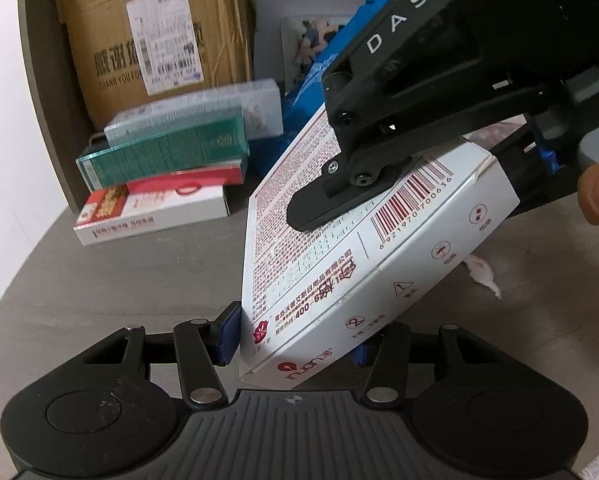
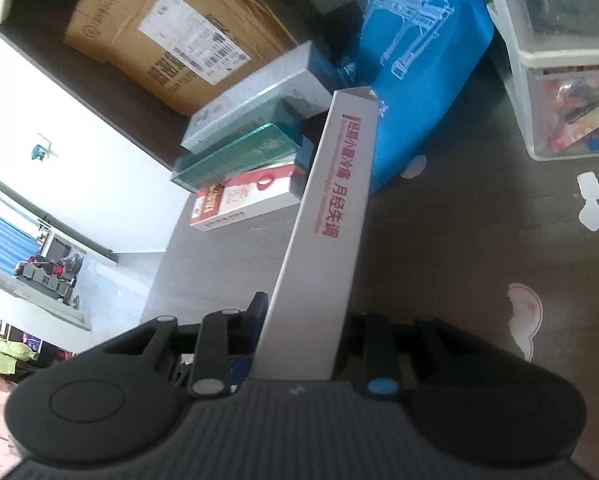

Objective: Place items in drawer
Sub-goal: 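Raise the white-and-red medicine box off the desktop with the right gripper, then carry the medicine box down over the open drawer with the right gripper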

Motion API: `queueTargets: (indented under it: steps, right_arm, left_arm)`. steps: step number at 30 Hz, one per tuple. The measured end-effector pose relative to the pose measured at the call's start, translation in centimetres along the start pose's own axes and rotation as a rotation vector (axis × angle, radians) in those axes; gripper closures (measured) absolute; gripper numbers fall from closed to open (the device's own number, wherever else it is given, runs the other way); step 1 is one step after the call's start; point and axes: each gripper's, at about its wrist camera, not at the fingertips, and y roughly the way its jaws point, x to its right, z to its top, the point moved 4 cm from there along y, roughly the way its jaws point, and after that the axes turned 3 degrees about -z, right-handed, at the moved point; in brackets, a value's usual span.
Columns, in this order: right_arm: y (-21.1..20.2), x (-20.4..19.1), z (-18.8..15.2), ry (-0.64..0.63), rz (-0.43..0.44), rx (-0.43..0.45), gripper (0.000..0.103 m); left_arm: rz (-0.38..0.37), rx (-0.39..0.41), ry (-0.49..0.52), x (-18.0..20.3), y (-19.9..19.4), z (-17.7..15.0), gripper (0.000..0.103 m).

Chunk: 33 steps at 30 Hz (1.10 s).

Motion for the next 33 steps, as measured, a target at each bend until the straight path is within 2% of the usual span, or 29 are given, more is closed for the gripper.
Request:
queueTargets:
  steps: [6,14,24,33]
  right_arm:
    - [-2.8,-1.3,-1.1,-0.034,0.024,0.042,0.075]
    - [-6.4,-2.2,-4.1,-0.036,0.030,0.063,0.075]
    - [-10.9,-2.4,-11.5,-0.032,0.032,0.078,0.074]
    - [-14.8,-2.2,-19.7,-0.011,0.018,0.103,0.074]
  left_arm:
    - [0.002,0.053,0.039,0.8,-3.3,0.1,0.051]
    - [-0.006,0.076,0.063,2.3,-8.0,-1.5,0.051]
    - [-0.031,0.075,0.100,4.6,-14.7,-7.2,0.050]
    - [-0.090,0.072,0.139,6.4,-20.2,-13.6,0.049]
